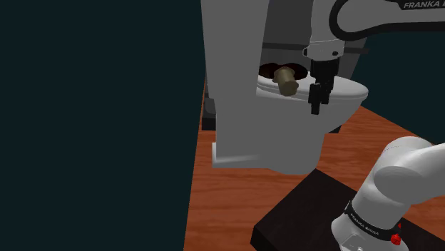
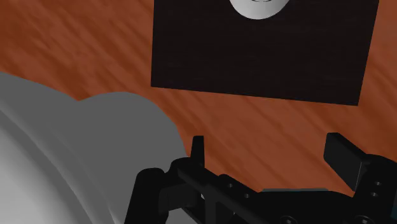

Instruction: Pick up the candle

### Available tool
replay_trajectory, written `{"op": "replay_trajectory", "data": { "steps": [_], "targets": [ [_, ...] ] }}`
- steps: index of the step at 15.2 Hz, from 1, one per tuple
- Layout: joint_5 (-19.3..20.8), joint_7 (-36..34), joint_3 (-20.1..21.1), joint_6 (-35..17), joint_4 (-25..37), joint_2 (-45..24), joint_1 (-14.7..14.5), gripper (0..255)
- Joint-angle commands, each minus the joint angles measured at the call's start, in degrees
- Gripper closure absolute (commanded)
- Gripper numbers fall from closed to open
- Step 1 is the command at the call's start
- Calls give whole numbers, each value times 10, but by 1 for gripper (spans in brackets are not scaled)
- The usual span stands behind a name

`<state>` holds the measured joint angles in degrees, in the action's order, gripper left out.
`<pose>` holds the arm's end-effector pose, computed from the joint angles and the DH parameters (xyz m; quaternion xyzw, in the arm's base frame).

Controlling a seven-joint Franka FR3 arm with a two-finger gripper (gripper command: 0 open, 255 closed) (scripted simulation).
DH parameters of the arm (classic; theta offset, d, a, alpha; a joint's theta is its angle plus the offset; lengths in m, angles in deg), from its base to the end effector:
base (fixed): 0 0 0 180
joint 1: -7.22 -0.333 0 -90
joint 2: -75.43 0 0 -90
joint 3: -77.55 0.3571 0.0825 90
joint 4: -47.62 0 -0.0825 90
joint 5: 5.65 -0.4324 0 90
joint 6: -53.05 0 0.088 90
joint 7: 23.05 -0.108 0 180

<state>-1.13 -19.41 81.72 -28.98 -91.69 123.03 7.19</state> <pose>0.2950 0.0187 0.5831 0.9928 0.0518 -0.0853 0.0655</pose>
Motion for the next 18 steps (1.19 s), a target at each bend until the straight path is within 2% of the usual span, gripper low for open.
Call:
{"op": "replay_trajectory", "data": {
  "steps": [1,9,18],
  "targets": [
    [0,0,0,0,0,0,0,0],
    [18,-179,46,-55,137,-147,78,0],
    [72,-365,78,-50,318,-287,150,0]
  ]
}}
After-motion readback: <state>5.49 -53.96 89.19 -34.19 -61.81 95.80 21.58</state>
